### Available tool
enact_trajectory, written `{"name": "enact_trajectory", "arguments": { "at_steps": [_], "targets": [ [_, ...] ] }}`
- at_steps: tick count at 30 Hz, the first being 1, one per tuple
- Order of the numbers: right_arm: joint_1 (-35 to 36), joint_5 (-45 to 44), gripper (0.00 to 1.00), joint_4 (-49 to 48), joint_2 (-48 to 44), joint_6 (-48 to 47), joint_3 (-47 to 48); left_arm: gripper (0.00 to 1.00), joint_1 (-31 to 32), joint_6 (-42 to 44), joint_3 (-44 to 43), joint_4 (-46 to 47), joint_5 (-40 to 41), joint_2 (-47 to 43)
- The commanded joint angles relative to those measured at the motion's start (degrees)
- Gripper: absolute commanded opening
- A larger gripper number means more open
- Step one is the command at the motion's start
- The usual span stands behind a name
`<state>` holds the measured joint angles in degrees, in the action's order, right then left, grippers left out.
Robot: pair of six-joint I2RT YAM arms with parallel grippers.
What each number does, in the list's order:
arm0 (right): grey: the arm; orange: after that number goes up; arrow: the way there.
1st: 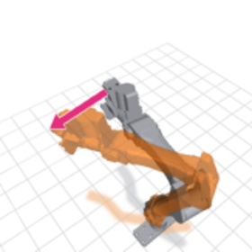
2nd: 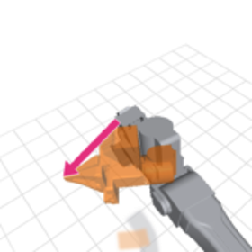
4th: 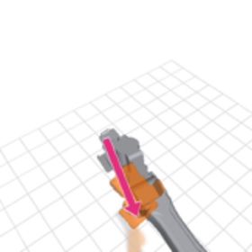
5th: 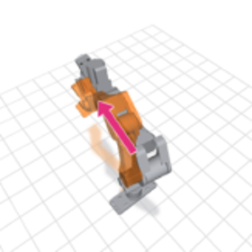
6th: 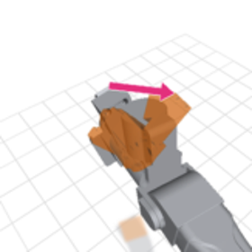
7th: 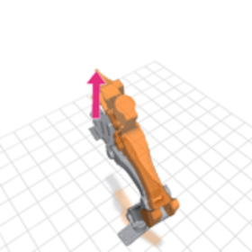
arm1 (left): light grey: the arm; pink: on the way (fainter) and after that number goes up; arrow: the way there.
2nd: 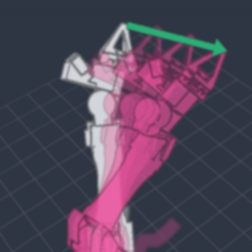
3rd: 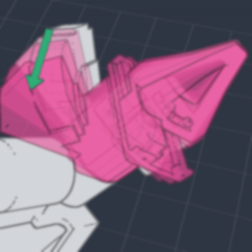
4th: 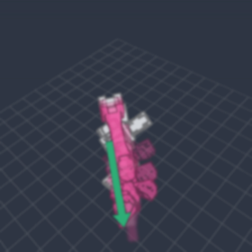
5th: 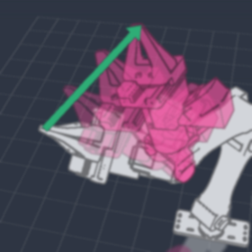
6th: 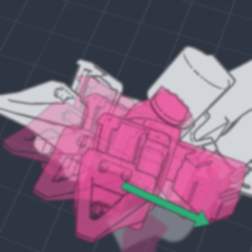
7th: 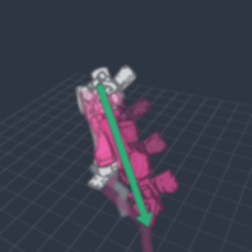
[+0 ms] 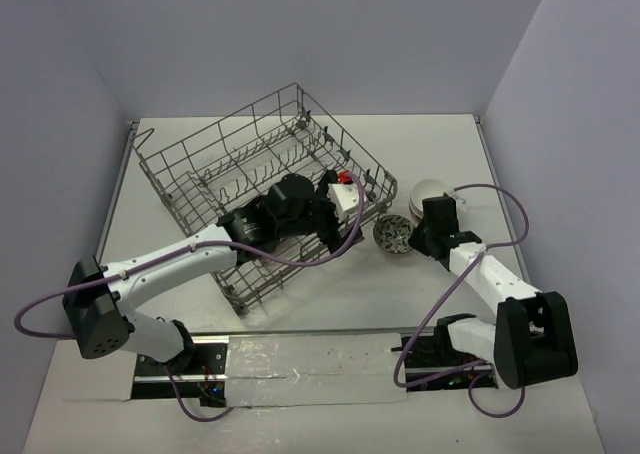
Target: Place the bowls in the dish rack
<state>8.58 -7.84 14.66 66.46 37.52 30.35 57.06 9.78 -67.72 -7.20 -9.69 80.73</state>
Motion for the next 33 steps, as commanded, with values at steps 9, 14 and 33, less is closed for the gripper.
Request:
{"name": "enact_trajectory", "arguments": {
  "at_steps": [9, 14, 33],
  "targets": [
    [0.38, -1.13, 0.00, 5.20, -12.48, -3.59, 0.32, 0.99, 4.29, 6.30, -1.36, 0.08, -4.98, -0.31],
    [2.58, -2.18, 0.00, 13.63, -22.40, -6.83, 4.80, 0.99, 6.92, 11.82, -1.88, -0.27, -6.56, 0.74],
    [15.68, -4.82, 0.00, 30.61, -21.72, -10.62, 27.31, 0.74, 12.55, 29.85, -10.84, -3.16, 0.90, 9.35]
  ]
}}
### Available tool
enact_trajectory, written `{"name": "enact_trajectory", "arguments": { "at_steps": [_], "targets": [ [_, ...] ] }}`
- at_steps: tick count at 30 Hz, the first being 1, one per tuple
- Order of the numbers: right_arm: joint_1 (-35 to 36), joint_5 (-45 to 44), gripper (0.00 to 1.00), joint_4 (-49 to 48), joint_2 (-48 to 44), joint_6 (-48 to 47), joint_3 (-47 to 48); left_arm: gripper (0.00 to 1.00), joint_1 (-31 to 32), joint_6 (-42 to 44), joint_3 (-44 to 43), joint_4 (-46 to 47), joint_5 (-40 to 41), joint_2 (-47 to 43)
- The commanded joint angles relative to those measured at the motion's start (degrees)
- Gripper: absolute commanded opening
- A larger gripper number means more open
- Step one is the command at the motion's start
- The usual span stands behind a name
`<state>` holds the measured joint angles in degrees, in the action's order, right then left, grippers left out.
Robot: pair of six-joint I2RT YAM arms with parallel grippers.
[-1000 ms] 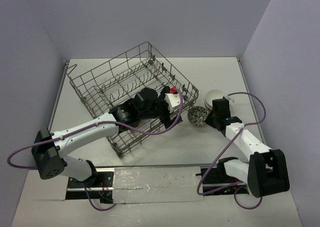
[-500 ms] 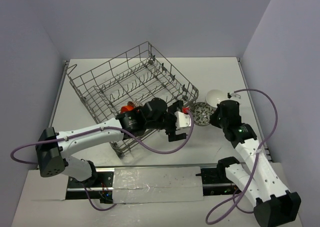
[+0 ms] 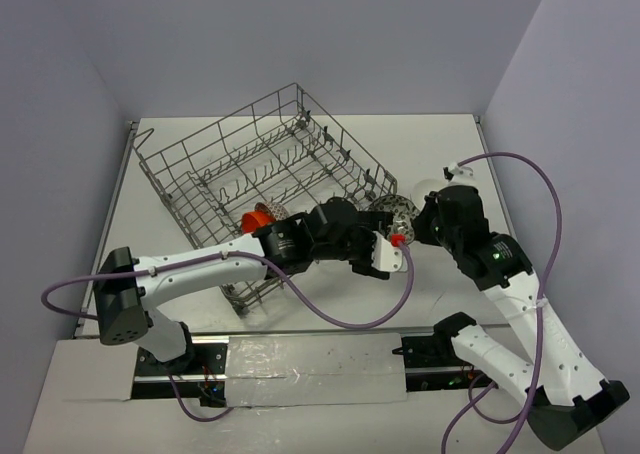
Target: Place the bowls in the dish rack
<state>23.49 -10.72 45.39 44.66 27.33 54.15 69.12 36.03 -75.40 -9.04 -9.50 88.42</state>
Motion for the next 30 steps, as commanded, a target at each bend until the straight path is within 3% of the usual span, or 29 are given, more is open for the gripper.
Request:
{"name": "enact_trajectory", "arguments": {
  "at_steps": [1, 5, 12, 30],
  "targets": [
    [1.03, -2.11, 0.00, -0.12, 0.16, -0.44, 3.42, 0.71, 0.49, 3.78, -3.53, -1.94, 0.79, 1.93],
    [1.65, -2.99, 0.00, -0.04, 0.77, -0.35, 3.42, 0.57, 0.66, 4.66, -6.59, -6.07, -0.26, 3.86],
    [3.14, -6.59, 0.00, 2.16, 2.71, -0.88, 4.91, 0.43, 1.28, 4.22, -15.39, -18.29, 2.11, 9.84],
    [4.73, -8.00, 0.00, 3.04, 4.03, -0.79, 5.79, 0.41, 1.81, 6.07, -15.75, -21.55, 8.09, 11.95]
  ]
}}
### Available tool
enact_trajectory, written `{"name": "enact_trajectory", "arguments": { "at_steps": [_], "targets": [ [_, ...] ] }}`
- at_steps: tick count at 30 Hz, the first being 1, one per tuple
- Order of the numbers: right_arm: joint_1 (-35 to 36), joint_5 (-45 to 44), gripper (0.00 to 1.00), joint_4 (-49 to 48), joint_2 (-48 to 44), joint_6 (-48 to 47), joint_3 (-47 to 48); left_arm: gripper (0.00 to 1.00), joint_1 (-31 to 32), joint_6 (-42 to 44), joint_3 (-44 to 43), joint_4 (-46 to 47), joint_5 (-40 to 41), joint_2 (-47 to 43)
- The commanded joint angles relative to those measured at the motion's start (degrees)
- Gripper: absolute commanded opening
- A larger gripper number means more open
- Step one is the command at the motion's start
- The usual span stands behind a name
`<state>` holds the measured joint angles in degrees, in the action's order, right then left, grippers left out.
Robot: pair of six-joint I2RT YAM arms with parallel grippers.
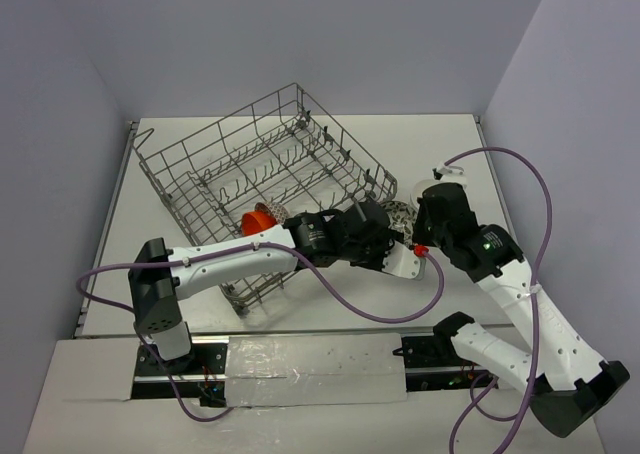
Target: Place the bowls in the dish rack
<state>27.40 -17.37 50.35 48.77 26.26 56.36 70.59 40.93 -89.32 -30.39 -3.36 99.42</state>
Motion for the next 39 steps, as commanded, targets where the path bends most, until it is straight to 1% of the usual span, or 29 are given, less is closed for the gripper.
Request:
{"name": "enact_trajectory", "arguments": {
  "at_steps": [1, 12, 15, 19, 21, 24, 25, 26, 27, 28, 30, 31, 33, 34, 35, 36, 37, 39],
  "targets": [
    [0.90, -1.44, 0.00, -1.92, -0.17, 0.28, 3.50, 0.41, 0.34, 1.35, -1.91, -0.19, 2.21, 1.13],
    [1.69, -1.44, 0.00, -1.66, 0.18, 0.19, 3.67, 0.40, 0.69, 2.93, -2.97, -0.46, 2.47, 2.45],
    [1.78, -1.45, 0.00, -1.83, 0.27, 0.19, 3.58, 0.38, 0.78, 3.19, -3.14, -0.54, 2.74, 2.54],
    [1.87, -1.53, 0.00, -1.92, 0.44, 0.28, 3.41, 0.32, 0.78, 3.46, -3.58, -0.98, 2.74, 2.54],
    [1.96, -1.62, 0.00, -1.92, 0.53, 0.28, 3.50, 0.31, 0.78, 3.55, -3.67, -1.07, 2.83, 2.54],
    [2.04, -1.62, 0.00, -1.92, 0.62, 0.11, 3.58, 0.23, 0.87, 3.72, -3.84, -1.34, 2.65, 2.54],
    [2.05, -1.62, 0.00, -1.83, 0.62, 0.02, 3.58, 0.15, 0.87, 3.72, -3.85, -1.25, 2.39, 2.45],
    [2.05, -1.53, 0.00, -1.92, 0.71, 0.02, 3.58, 0.11, 0.87, 3.90, -3.93, -1.34, 2.30, 2.45],
    [1.96, -1.44, 0.00, -1.92, 0.62, -0.07, 3.58, 0.03, 0.87, 3.90, -4.11, -1.51, 2.21, 2.45],
    [1.96, -1.18, 0.00, -1.83, 0.62, -0.24, 3.67, 0.00, 0.96, 3.90, -4.11, -1.60, 1.69, 2.27],
    [1.96, -0.92, 0.00, -1.92, 0.01, -0.77, 3.76, 0.00, 1.22, 4.07, -4.28, -1.51, 1.33, 1.84],
    [1.96, -0.74, 0.06, -2.09, -0.34, -0.86, 3.85, 0.00, 1.22, 4.07, -4.20, -1.25, 0.90, 1.57],
    [1.96, -0.39, 0.22, -2.36, -1.31, -1.30, 4.11, 0.00, 1.39, 3.81, -3.94, -0.90, 0.46, 0.87],
    [2.04, 0.13, 0.40, -2.88, -2.44, -1.91, 4.28, 0.00, 1.40, 3.72, -3.76, -0.20, -0.07, 0.52],
    [1.96, 0.23, 0.50, -3.06, -2.98, -2.26, 4.46, 0.00, 1.40, 3.55, -3.58, 0.24, -0.25, 0.08],
    [1.96, 0.31, 0.56, -3.24, -3.42, -2.53, 4.98, 0.00, 1.40, 3.11, -2.71, 0.85, -0.42, -0.97],
    [1.96, 0.40, 0.68, -3.41, -4.21, -2.88, 5.34, 0.00, 1.40, 2.93, -2.18, 1.56, -0.51, -1.50],
    [1.96, 0.14, 0.78, -3.50, -4.74, -3.23, 6.65, 0.00, 1.40, 2.32, -0.69, 3.58, -1.04, -3.16]
  ]
}}
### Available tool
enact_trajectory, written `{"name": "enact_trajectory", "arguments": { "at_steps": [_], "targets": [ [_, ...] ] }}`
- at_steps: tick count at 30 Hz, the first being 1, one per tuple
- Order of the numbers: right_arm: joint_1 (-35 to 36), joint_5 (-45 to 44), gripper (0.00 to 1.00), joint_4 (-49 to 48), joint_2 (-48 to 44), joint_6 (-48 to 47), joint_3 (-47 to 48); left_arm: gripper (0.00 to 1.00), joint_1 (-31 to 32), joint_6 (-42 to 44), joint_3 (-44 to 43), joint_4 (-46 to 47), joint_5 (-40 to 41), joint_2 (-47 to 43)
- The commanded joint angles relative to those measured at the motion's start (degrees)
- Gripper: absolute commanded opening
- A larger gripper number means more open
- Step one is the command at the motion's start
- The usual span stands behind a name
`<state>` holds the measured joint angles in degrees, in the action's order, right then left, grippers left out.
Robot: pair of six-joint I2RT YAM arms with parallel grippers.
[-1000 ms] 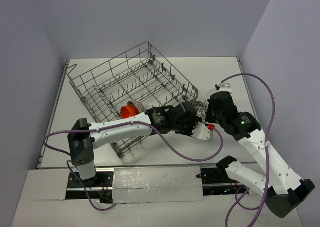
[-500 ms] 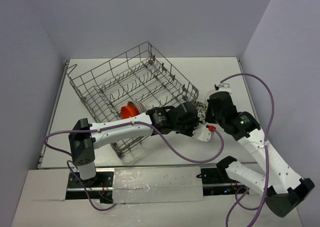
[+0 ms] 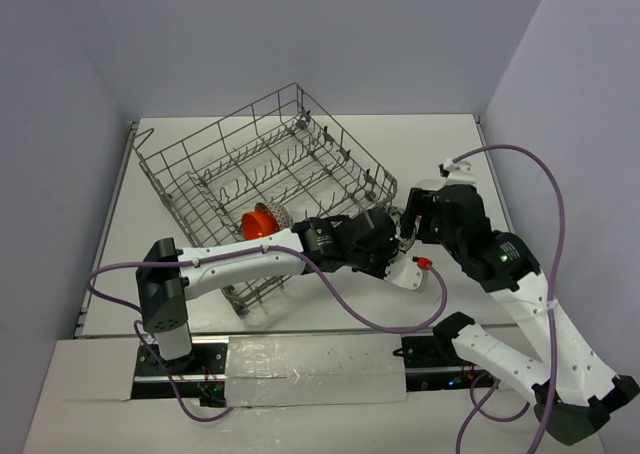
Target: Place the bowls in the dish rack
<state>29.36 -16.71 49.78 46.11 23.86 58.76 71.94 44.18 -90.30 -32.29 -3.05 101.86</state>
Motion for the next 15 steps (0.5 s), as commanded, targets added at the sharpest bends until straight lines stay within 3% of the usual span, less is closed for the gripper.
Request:
{"name": "enact_trajectory", "arguments": {
  "at_steps": [1, 4, 8, 12, 15],
  "targets": [
    [-0.01, -0.78, 0.86, -2.93, -2.68, -1.00, 4.69, 0.00, 0.04, -1.29, 0.82, 6.10, -1.52, -6.23],
    [-0.01, -2.18, 0.98, -3.81, -4.17, -1.27, 5.92, 0.00, -0.22, -3.75, 2.93, 9.61, -1.08, -8.43],
    [-0.01, -4.82, 1.00, -6.01, -7.17, -0.22, 5.84, 0.00, -3.55, -11.47, 4.78, 14.70, -4.58, -11.59],
    [-0.10, -7.19, 1.00, -9.34, -11.29, 0.75, 4.17, 0.00, -10.41, -28.30, 10.04, 25.85, -13.37, -17.99],
    [-0.10, -7.81, 1.00, -12.07, -12.88, 0.93, 2.68, 0.00, -16.12, -41.83, 16.55, 40.17, -15.06, -22.57]
  ]
}}
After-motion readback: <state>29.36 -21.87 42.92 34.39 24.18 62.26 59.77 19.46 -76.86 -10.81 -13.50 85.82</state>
